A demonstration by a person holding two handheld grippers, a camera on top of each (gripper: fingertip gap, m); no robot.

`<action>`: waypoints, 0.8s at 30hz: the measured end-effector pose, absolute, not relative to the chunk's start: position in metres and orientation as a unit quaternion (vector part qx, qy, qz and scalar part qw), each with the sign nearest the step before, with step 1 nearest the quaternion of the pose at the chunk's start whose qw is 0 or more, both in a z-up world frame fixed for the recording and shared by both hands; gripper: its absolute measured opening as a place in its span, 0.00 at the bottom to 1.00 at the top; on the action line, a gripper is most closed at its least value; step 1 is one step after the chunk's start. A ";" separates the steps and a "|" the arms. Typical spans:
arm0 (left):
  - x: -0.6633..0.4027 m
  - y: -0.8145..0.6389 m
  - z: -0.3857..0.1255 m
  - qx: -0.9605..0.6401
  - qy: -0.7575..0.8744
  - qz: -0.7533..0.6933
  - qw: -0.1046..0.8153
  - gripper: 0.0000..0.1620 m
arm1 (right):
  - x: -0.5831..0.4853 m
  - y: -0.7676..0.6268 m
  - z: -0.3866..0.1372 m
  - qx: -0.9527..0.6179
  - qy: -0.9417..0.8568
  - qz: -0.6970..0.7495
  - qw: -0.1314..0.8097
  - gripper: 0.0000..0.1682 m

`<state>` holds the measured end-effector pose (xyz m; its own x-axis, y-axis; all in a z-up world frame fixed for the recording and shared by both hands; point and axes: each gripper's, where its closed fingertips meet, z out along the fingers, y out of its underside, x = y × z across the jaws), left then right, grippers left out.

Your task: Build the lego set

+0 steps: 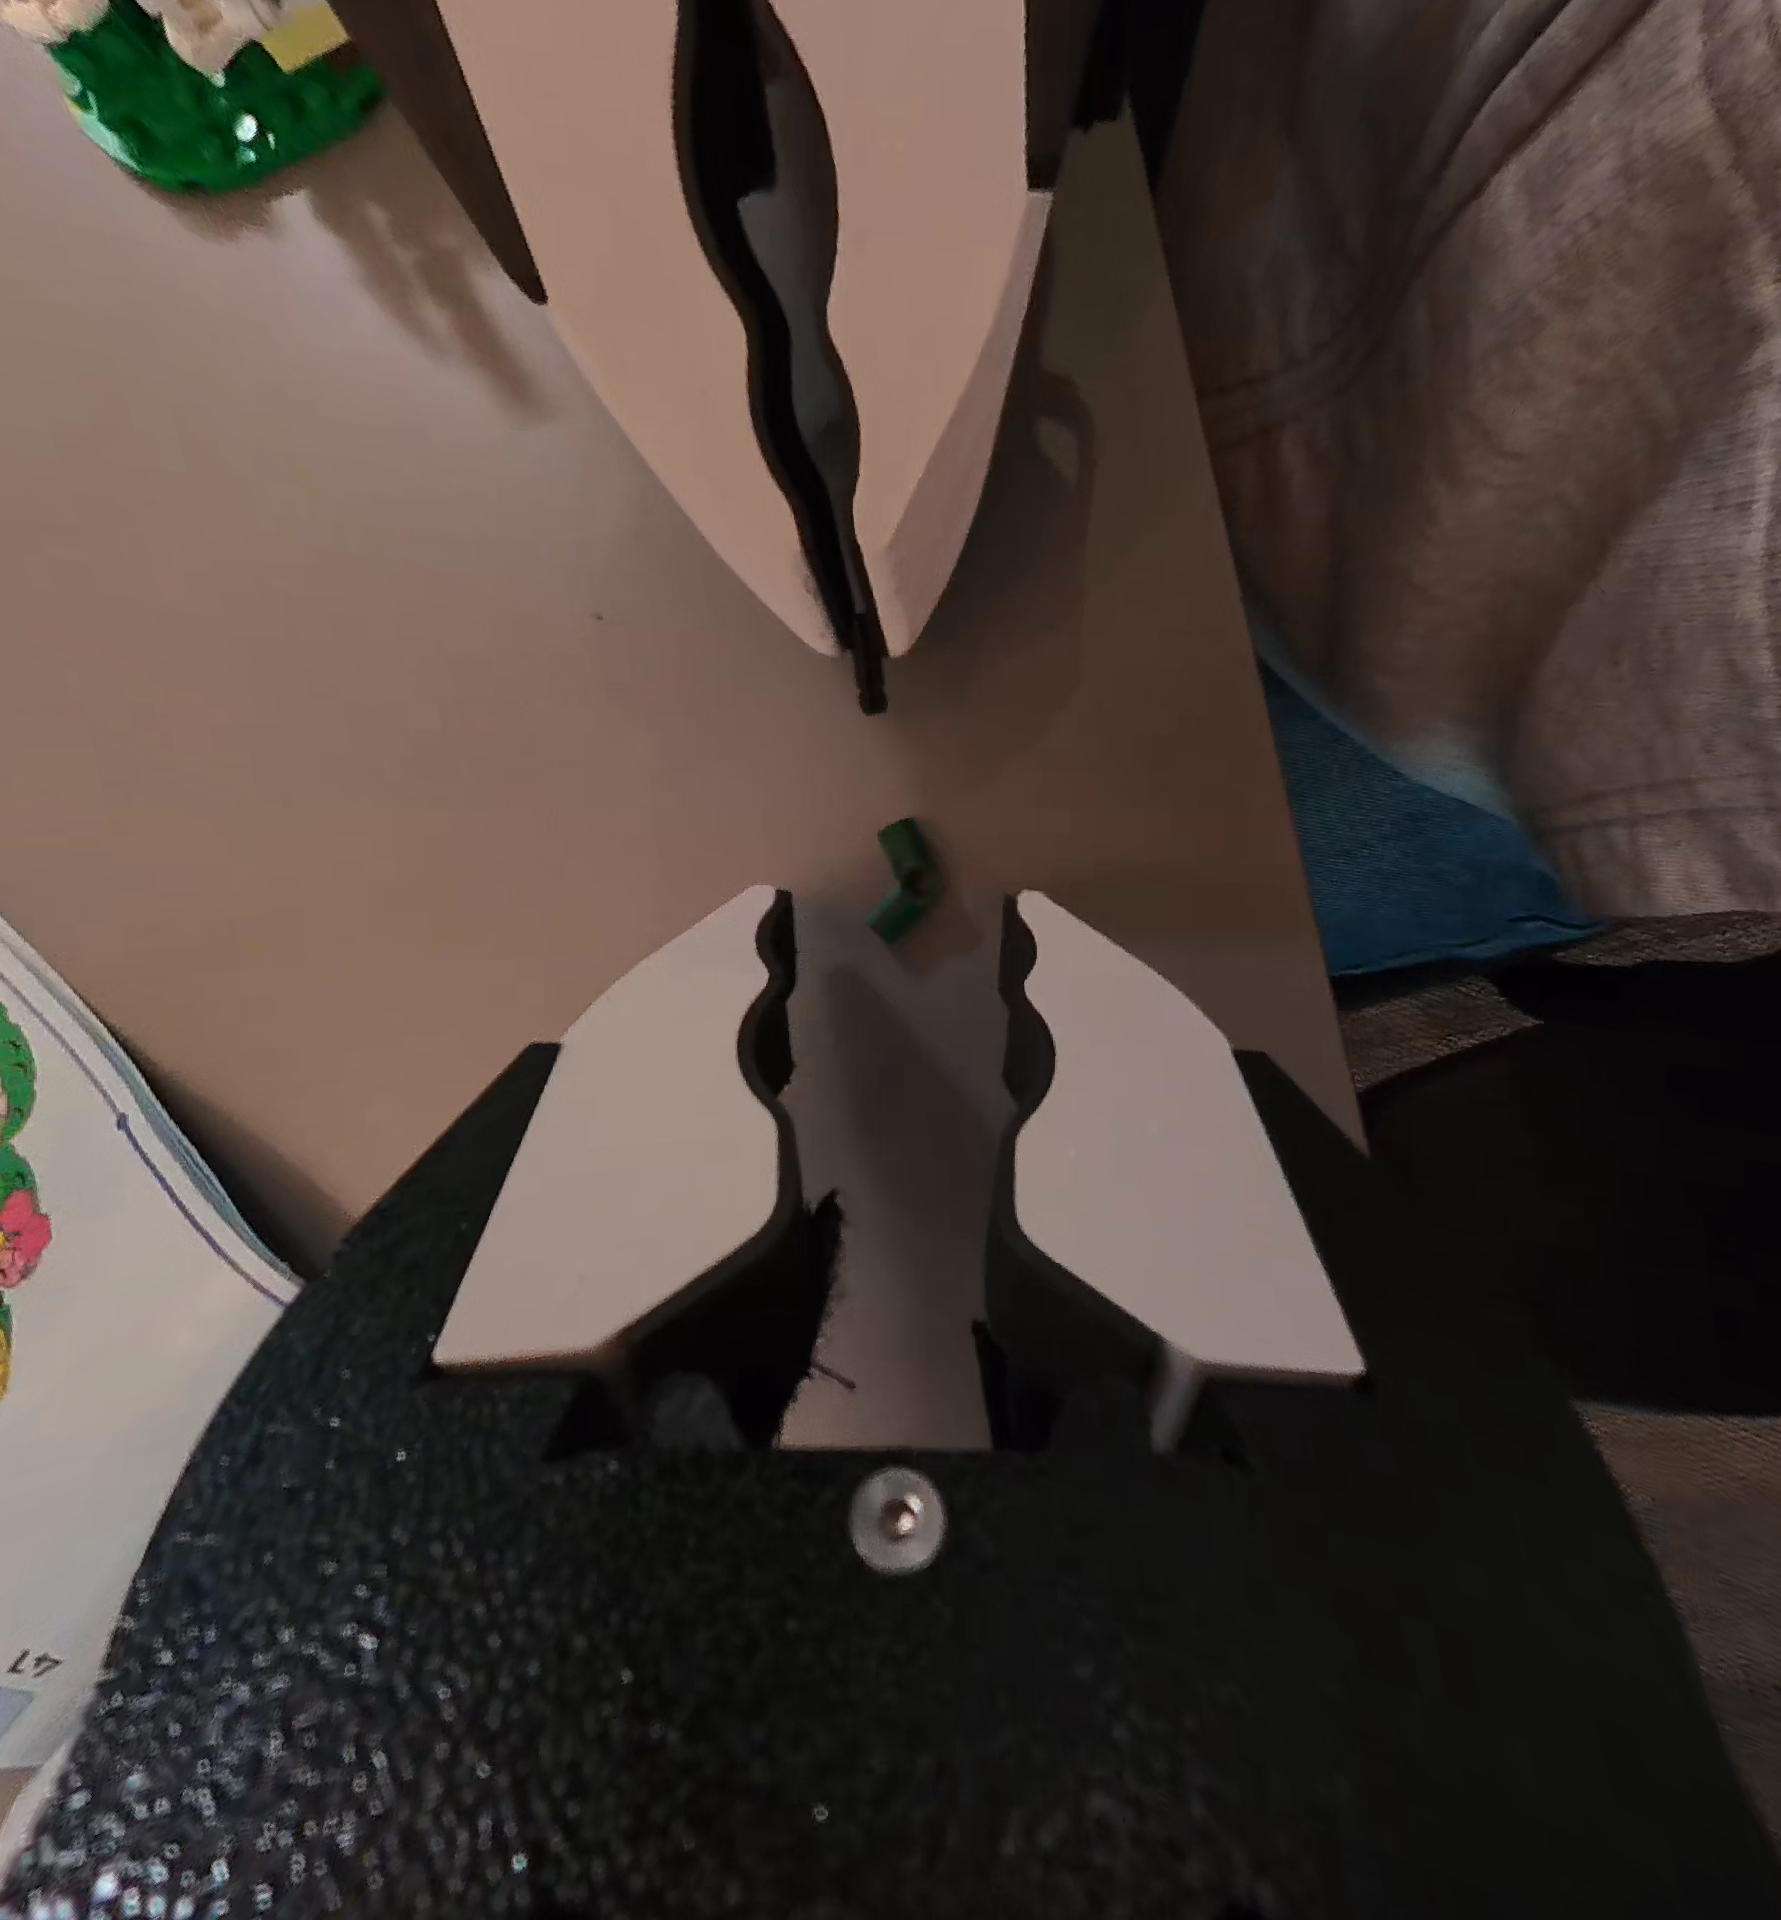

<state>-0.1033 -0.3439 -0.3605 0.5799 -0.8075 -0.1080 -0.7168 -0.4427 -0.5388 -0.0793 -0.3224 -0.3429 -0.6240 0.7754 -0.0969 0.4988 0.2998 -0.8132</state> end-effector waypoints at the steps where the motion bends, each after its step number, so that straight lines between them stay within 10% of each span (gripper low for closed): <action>1: -0.102 -0.345 -0.361 -0.841 0.459 -0.083 0.273 0.23 | -0.079 -0.323 -0.343 -0.402 -0.791 0.434 0.159 0.02; 24: -0.097 -0.344 -0.363 -0.721 0.615 0.111 0.299 0.04 | -0.079 -0.332 -0.349 -0.426 -0.775 0.460 0.086 0.01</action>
